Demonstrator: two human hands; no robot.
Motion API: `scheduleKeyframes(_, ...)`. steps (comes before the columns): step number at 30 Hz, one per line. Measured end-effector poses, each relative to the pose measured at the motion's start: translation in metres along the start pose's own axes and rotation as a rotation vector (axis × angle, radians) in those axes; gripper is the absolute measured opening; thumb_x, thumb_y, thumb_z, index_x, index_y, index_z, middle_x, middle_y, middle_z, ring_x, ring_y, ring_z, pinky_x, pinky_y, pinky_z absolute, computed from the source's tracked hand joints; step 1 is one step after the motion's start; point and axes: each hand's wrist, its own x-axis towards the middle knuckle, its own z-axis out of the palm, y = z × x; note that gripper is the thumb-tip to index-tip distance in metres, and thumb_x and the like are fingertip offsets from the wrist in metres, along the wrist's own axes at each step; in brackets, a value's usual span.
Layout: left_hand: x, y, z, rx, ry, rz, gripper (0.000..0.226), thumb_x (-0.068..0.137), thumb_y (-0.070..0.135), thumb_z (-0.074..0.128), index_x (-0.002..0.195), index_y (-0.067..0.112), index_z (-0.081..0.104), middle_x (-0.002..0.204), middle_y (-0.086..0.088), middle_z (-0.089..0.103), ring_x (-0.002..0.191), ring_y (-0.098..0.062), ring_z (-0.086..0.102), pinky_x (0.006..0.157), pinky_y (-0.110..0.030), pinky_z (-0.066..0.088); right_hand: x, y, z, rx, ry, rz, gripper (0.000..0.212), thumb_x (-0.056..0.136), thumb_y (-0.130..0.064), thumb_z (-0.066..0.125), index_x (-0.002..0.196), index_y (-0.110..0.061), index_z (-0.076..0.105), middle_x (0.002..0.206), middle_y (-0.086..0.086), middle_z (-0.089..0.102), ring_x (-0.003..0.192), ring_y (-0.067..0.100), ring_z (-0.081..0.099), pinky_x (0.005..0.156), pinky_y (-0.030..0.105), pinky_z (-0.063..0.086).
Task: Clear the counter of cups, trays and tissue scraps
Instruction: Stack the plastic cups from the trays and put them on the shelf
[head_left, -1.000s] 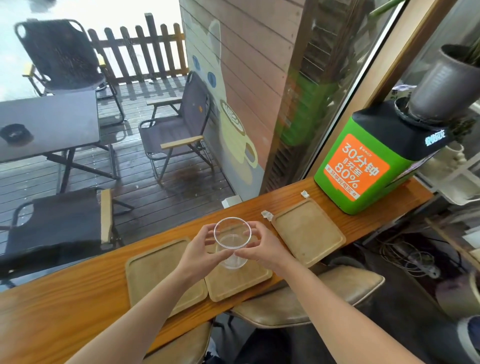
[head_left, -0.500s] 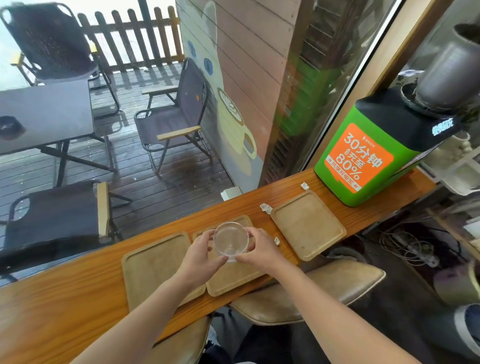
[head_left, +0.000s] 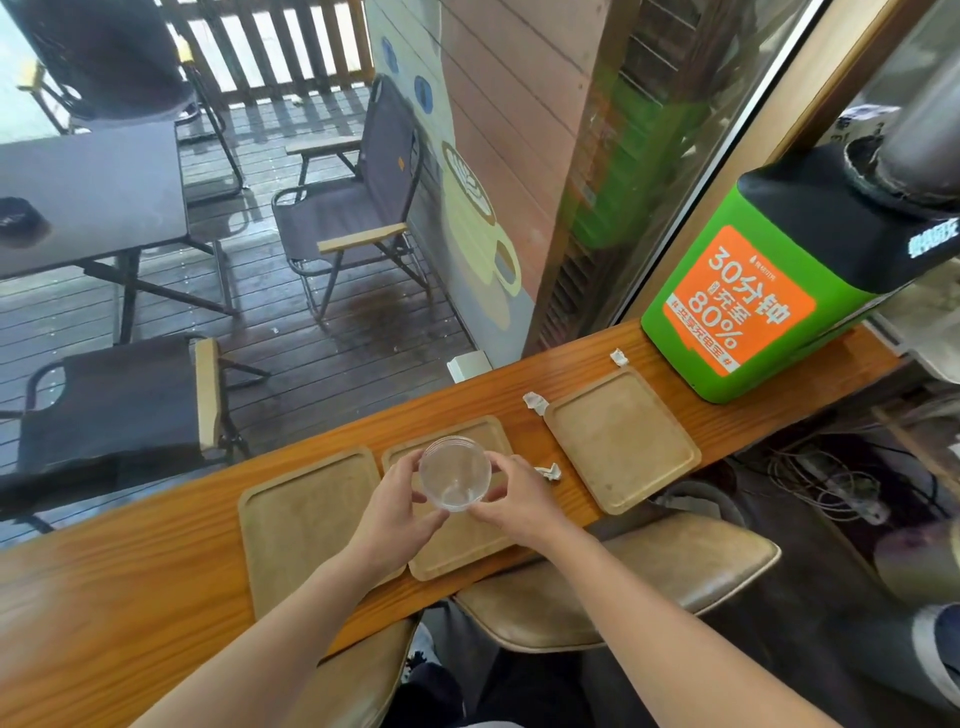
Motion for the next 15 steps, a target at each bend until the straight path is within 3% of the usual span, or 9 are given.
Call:
scheduleKeyframes(8, -0.002, -0.008, 0.001, -0.031, -0.007, 0.001, 0.074, 0.074, 0.033, 0.085, 0.133, 0.039, 0.04, 0.126, 0.016, 0.05, 0.094, 0.001, 0.064, 0.069, -0.006, 0.05, 0.003, 0.003, 0.0, 0.047, -0.039, 0.002, 0.074, 0.075, -0.03, 0.084, 0.139, -0.029, 0.048, 0.128, -0.01, 0.047, 0.096, 0.009, 0.061, 0.08, 0.027, 0.059)
scheduleKeyframes(15, 0.002, -0.017, 0.007, -0.039, -0.016, -0.031, 0.069, 0.073, 0.03, 0.086, 0.129, 0.037, 0.045, 0.124, 0.015, 0.054, 0.094, 0.011, 0.061, 0.068, -0.004, 0.048, 0.008, 0.011, 0.002, 0.078, -0.08, -0.027, 0.075, 0.074, -0.031, 0.086, 0.138, -0.03, 0.047, 0.132, -0.007, 0.047, 0.106, 0.01, 0.058, 0.078, 0.02, 0.057)
